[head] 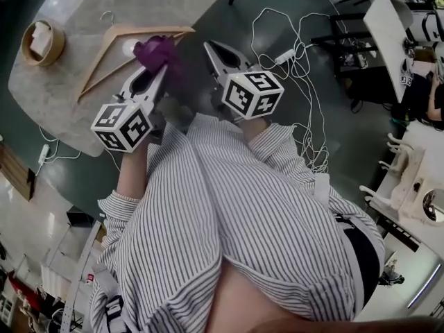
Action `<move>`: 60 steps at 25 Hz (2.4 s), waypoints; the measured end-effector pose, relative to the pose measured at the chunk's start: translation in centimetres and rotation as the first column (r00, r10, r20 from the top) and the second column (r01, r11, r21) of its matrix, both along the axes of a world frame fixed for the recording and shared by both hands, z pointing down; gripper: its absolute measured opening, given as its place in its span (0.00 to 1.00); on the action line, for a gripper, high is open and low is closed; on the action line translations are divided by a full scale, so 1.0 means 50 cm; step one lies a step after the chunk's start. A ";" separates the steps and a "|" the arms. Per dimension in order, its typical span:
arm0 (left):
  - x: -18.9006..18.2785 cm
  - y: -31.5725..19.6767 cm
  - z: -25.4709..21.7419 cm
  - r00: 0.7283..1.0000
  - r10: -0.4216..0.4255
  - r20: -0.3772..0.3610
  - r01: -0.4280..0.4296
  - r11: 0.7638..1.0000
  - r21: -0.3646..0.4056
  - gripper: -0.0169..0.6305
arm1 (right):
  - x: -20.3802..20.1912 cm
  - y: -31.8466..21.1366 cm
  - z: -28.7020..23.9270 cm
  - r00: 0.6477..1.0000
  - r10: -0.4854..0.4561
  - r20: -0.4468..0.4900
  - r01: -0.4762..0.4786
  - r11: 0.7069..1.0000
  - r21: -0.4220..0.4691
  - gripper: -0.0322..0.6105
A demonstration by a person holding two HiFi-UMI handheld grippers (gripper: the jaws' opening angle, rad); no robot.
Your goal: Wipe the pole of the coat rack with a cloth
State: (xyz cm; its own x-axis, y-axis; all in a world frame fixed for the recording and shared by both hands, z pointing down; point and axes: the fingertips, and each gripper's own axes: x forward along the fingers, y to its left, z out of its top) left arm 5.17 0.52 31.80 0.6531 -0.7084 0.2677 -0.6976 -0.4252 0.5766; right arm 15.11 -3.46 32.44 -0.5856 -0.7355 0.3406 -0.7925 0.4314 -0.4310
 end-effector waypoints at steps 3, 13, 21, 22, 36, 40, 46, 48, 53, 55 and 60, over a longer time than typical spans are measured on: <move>-0.018 -0.037 -0.010 1.000 0.001 0.004 -0.001 1.000 0.005 0.18 | -0.007 -0.037 -0.010 1.000 0.015 0.017 -0.015 1.000 -0.001 0.08; -0.093 -0.136 -0.031 0.998 0.057 0.036 -0.058 0.998 0.013 0.18 | -0.090 -0.118 -0.003 0.999 0.030 -0.011 -0.030 0.999 -0.013 0.08; -0.102 -0.164 0.000 0.989 0.145 0.036 -0.144 0.989 -0.017 0.18 | -0.101 -0.140 0.037 0.995 0.096 -0.037 -0.098 0.994 -0.056 0.08; -0.099 -0.165 0.002 0.987 0.157 0.036 -0.156 0.988 -0.020 0.18 | -0.098 -0.139 0.041 0.994 0.103 -0.040 -0.105 0.993 -0.062 0.07; -0.063 -0.171 0.034 0.977 0.210 0.038 -0.206 0.975 -0.080 0.18 | -0.080 -0.144 0.073 0.994 0.091 -0.058 -0.097 0.987 -0.127 0.08; -0.039 -0.182 0.048 0.975 0.219 0.045 -0.214 0.972 -0.092 0.18 | -0.057 -0.150 0.092 0.994 0.089 -0.066 -0.098 0.984 -0.150 0.08; -0.003 -0.222 0.071 0.978 0.207 0.031 -0.202 0.971 -0.125 0.18 | -0.021 -0.164 0.127 0.994 0.091 -0.066 -0.102 0.976 -0.190 0.08; 0.010 -0.237 0.079 0.978 0.205 0.023 -0.200 0.970 -0.137 0.18 | -0.010 -0.172 0.140 0.994 0.093 -0.062 -0.104 0.973 -0.204 0.08; 0.050 -0.263 0.093 0.973 0.229 0.018 -0.224 0.963 -0.153 0.18 | 0.009 -0.183 0.163 0.995 0.091 -0.046 -0.099 0.968 -0.231 0.08; 0.064 -0.273 0.095 0.970 0.242 0.017 -0.237 0.960 -0.150 0.18 | 0.016 -0.186 0.176 0.995 0.095 -0.037 -0.101 0.964 -0.248 0.08; 0.083 -0.304 0.108 0.970 0.244 -0.007 -0.241 0.956 -0.169 0.18 | 0.023 -0.206 0.199 0.994 0.106 -0.019 -0.107 0.957 -0.270 0.08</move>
State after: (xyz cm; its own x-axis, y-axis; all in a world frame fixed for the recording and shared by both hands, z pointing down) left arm 9.32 -14.70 37.23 0.7951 -0.4735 0.3789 -0.5939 -0.4813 0.6447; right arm 16.25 -13.78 42.37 -0.5071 -0.6734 0.5380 -0.8296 0.2121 -0.5165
